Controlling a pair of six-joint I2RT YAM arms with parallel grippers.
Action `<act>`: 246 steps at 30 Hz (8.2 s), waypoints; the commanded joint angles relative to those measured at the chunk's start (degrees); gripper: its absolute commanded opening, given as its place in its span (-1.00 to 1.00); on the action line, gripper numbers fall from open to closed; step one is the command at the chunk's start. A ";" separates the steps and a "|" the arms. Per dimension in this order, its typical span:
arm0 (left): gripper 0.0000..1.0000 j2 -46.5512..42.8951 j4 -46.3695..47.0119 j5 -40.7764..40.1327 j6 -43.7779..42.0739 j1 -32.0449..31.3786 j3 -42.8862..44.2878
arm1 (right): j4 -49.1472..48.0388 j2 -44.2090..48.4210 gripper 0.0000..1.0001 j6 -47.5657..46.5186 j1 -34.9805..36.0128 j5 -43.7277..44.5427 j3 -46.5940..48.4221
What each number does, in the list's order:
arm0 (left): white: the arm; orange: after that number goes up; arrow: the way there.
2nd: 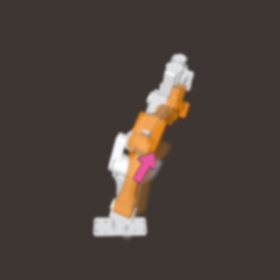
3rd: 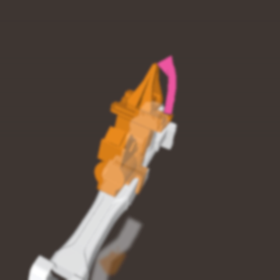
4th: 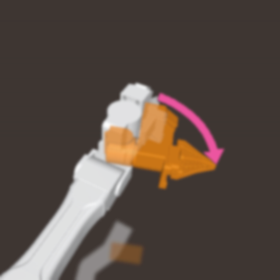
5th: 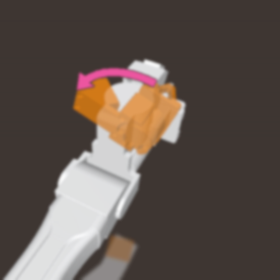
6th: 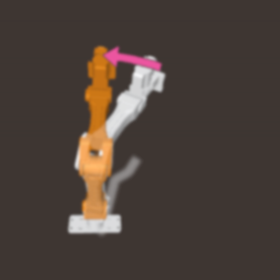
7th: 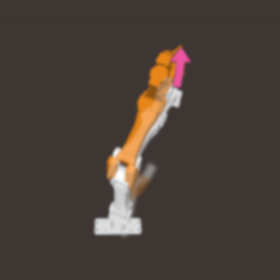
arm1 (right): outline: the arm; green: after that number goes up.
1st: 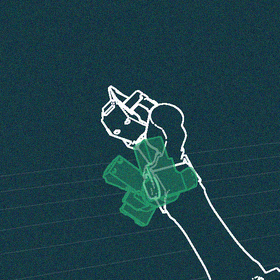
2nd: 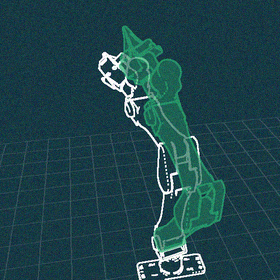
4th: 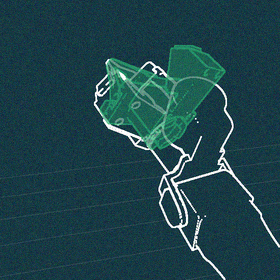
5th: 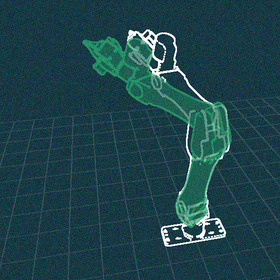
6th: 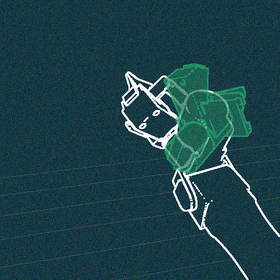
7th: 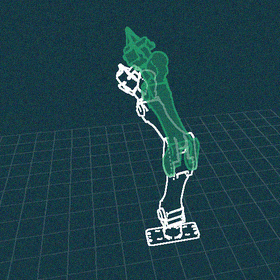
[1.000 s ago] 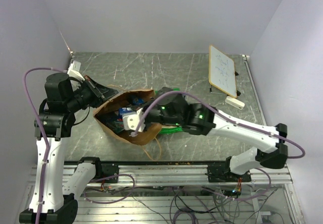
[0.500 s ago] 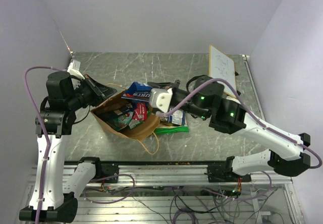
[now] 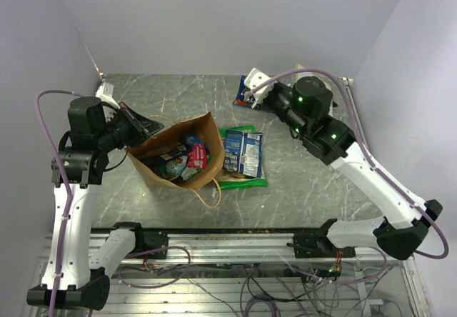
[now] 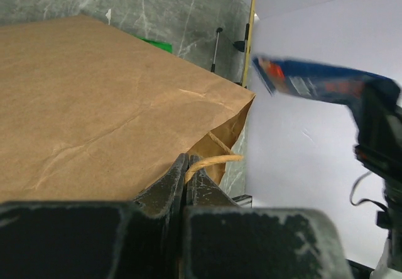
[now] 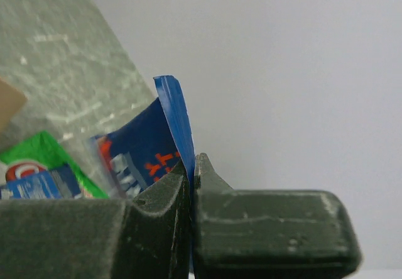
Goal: Take the snacks out of the paper bag
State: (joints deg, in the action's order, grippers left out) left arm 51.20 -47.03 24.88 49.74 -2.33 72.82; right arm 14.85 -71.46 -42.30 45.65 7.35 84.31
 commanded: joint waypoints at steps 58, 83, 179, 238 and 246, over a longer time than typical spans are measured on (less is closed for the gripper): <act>-0.86 9.01 0.17 -0.30 -4.83 0.37 13.98 | -17.12 5.95 0.28 12.30 1.86 -32.36 -47.12; -0.86 17.53 4.01 -0.77 -19.40 0.32 26.51 | -3.51 11.01 0.61 23.00 1.80 -23.74 -29.55; -0.86 -4.14 5.93 19.29 -7.58 -0.75 0.77 | -22.14 -38.91 0.23 -21.02 17.03 -21.22 -10.57; -0.86 -1.90 -2.15 1.22 -7.99 -0.75 0.47 | -19.68 -35.32 -0.82 -1.63 17.50 -3.43 -10.81; -0.86 -2.07 -4.25 0.99 -9.42 -0.75 0.65 | -18.53 -32.11 -0.61 -0.49 17.39 -5.39 -13.92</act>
State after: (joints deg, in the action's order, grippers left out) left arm 50.09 -49.80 26.13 41.65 -2.85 72.60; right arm -3.25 -107.04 -44.49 63.33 3.84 71.35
